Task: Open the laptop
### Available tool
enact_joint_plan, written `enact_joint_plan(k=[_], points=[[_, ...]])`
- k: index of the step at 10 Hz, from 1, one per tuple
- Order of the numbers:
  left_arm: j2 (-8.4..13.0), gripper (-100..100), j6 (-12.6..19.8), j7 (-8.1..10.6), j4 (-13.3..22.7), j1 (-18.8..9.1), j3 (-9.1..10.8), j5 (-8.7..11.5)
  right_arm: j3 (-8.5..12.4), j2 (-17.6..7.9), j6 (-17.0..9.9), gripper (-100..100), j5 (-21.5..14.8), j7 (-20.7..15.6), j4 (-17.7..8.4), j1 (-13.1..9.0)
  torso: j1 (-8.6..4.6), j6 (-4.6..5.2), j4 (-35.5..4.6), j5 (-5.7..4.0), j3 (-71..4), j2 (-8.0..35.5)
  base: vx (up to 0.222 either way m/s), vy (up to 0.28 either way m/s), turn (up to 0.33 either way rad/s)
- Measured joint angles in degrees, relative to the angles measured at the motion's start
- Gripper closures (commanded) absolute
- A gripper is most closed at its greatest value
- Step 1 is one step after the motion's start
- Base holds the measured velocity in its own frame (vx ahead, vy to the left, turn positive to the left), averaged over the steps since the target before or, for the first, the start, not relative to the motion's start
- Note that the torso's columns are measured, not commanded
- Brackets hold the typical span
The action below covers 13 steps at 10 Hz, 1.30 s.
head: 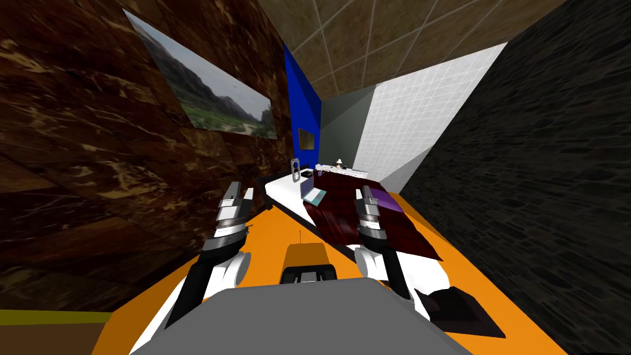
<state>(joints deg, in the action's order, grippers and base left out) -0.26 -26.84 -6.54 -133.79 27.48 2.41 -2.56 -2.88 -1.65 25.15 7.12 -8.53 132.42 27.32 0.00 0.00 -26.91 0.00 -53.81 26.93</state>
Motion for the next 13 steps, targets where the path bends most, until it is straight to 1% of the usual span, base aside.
enact_joint_plan(k=[2,3,4,5,8,9,10,11,13], points=[[0.0,0,0.0,0.00,0.0,0.0,0.00,0.0,0.0,0.0,0.0,0,0.0,0.0,0.0,0.0,0.00,0.00,-8.5,0.00,-16.9,8.5,0.000,0.000,0.000],[0.0,0,0.0,0.00,0.0,0.0,0.00,0.0,0.0,0.0,0.0,-100,0.0,0.0,0.0,0.0,0.00,0.00,-12.7,0.00,-25.4,12.7,0.041,0.040,-0.035],[0.0,0,0.0,0.00,0.0,0.0,0.00,0.0,0.2,-1.2,-0.2,-100,0.0,-0.9,-0.2,0.0,0.11,0.00,-14.6,0.03,-29.4,14.5,0.049,0.077,-0.043],[0.0,0,0.0,0.00,0.0,0.0,-0.01,0.0,0.4,-2.4,-0.8,-100,0.0,-2.2,-0.1,0.1,0.19,0.00,-15.1,0.06,-30.5,15.1,0.069,0.109,-0.039],[0.0,0,0.0,0.00,0.0,0.0,-0.01,0.0,1.4,-4.9,-2.2,-100,0.2,-7.1,-0.8,0.0,0.06,0.00,-15.3,0.02,-30.8,15.3,0.085,0.118,-0.037],[0.0,0,0.0,0.00,0.0,0.0,-0.01,0.0,1.6,-5.2,-2.5,-100,0.2,-8.2,-0.9,0.0,-0.18,0.00,-15.4,-0.04,-30.7,15.4,0.066,0.063,-0.030],[0.0,0,0.0,0.00,0.0,0.0,0.00,0.0,2.0,-5.7,-3.1,-100,0.4,-9.6,-0.9,-0.2,-0.19,0.01,-15.4,-0.06,-30.7,15.4,0.096,0.116,-0.068],[0.0,0,0.0,0.00,0.0,0.0,-0.01,0.0,2.4,-6.3,-3.7,-100,0.4,-11.3,-1.1,-0.1,0.06,0.01,-15.4,0.01,-30.8,15.3,0.067,0.094,-0.028],[0.0,0,0.0,0.00,0.0,0.0,-0.01,0.0,2.9,-6.9,-4.4,-100,0.5,-14.3,-1.2,0.0,-0.03,0.00,-15.4,-0.01,-30.7,15.4,0.053,0.076,-0.029]])
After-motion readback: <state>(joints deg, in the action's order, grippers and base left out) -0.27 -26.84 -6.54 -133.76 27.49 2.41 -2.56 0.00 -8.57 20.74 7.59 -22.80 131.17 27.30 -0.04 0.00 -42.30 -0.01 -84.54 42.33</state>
